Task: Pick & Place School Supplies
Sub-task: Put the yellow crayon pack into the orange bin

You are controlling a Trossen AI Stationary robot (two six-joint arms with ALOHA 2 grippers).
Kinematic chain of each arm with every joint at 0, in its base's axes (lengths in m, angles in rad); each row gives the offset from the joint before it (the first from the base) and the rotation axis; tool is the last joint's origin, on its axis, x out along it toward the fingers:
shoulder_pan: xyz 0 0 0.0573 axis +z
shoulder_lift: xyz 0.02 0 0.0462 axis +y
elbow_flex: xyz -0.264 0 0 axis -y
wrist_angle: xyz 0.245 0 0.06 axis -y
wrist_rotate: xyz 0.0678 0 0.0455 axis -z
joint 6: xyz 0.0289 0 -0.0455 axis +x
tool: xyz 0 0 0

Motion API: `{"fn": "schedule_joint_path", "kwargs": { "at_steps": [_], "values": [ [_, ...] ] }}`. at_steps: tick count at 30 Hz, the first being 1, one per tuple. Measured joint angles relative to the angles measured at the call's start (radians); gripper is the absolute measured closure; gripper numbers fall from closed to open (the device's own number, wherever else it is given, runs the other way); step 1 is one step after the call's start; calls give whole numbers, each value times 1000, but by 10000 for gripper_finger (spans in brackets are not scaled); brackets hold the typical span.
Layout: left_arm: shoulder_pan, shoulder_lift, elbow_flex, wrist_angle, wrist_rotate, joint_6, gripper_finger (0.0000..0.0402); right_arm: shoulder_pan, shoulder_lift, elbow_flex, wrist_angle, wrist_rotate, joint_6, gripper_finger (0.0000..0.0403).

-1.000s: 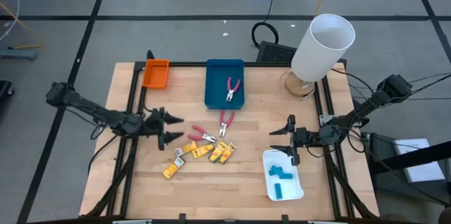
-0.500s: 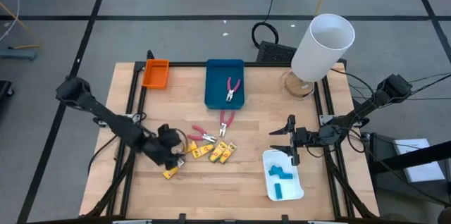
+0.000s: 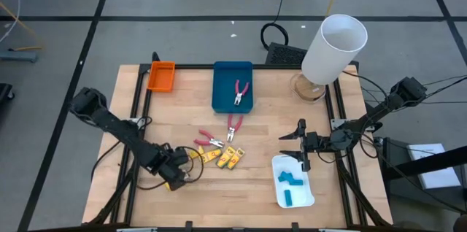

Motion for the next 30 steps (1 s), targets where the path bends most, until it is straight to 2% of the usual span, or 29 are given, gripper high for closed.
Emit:
{"fn": "schedule_joint_path", "kwargs": {
  "at_steps": [6,11,14,19,23,27,30],
  "values": [
    [-77,3,87,-30,60,-170,76,0,0,0,0,0,0,193],
    [-143,104,77,-39,107,-310,76,0,0,0,0,0,-1,193],
    [-167,180,77,-30,146,-318,76,0,0,0,0,-2,-2,193],
    [-170,250,82,21,138,-328,76,0,0,0,0,-3,-2,193],
    [-169,260,80,44,90,-306,76,0,0,0,0,-3,0,193],
    [-167,261,80,42,88,-281,76,0,0,0,0,-3,0,193],
    [-171,263,80,38,76,-251,90,0,0,0,0,-4,0,193]
  ]
}}
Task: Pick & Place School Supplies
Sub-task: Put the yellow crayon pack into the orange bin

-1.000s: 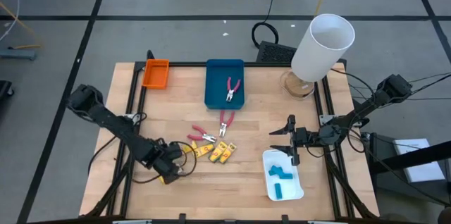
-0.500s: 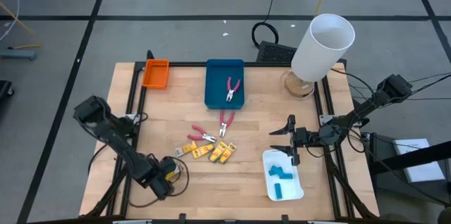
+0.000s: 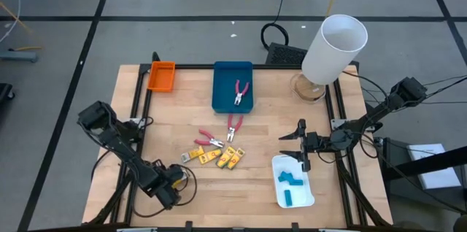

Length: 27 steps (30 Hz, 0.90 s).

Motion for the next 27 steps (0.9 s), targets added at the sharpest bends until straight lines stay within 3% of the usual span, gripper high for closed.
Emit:
{"fn": "schedule_joint_path", "kwargs": {
  "at_steps": [11,21,27],
  "values": [
    [3,3,-2,-2,-76,1,202,0,0,0,0,0,0,193],
    [4,3,-2,1,-95,-11,246,0,0,0,0,0,0,193],
    [5,-13,-1,-5,-99,-23,251,0,0,0,0,0,0,193]
  ]
}}
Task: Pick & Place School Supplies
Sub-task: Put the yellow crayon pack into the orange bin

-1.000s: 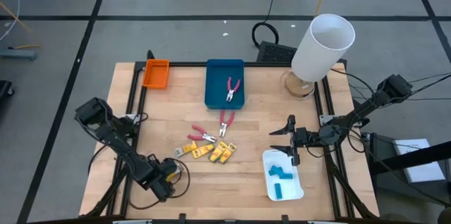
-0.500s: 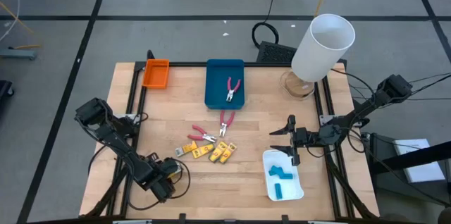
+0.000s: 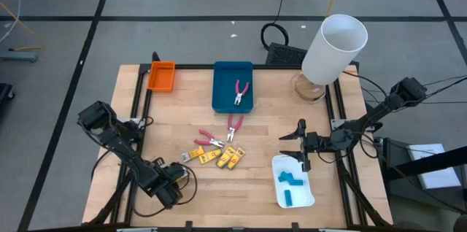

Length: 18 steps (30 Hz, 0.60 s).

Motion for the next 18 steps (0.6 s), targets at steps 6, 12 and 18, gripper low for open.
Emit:
{"fn": "schedule_joint_path", "kwargs": {
  "at_steps": [6,12,18],
  "values": [
    [6,-78,16,14,-189,28,252,0,0,0,1,0,0,193],
    [25,-187,17,-6,-347,27,252,0,0,0,1,0,0,193],
    [100,-283,17,-27,-454,13,252,0,0,0,1,0,0,193]
  ]
}}
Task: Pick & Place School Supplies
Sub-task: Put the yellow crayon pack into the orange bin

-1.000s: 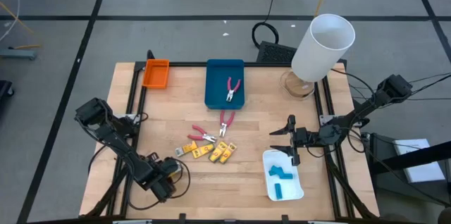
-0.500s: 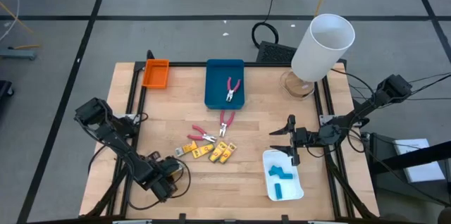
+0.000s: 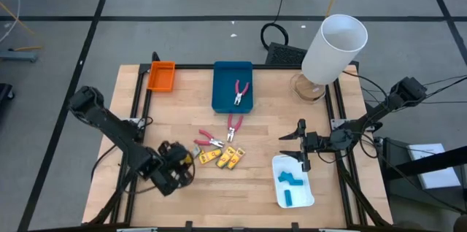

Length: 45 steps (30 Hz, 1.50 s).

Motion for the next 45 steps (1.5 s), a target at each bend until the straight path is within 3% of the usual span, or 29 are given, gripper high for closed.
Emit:
{"fn": "schedule_joint_path", "kwargs": {
  "at_steps": [11,16,25,34,45],
  "values": [
    [344,-90,1,-161,-25,6,252,0,0,0,2,0,0,193],
    [534,-118,2,-222,-24,124,252,0,0,0,2,0,0,193],
    [882,-207,2,-232,-23,366,252,0,0,0,-1,0,0,193],
    [1218,-227,2,-247,-15,505,252,0,0,0,-2,0,0,193],
    [1493,-199,2,-160,-50,613,252,0,0,0,-2,0,0,193]
  ]
}}
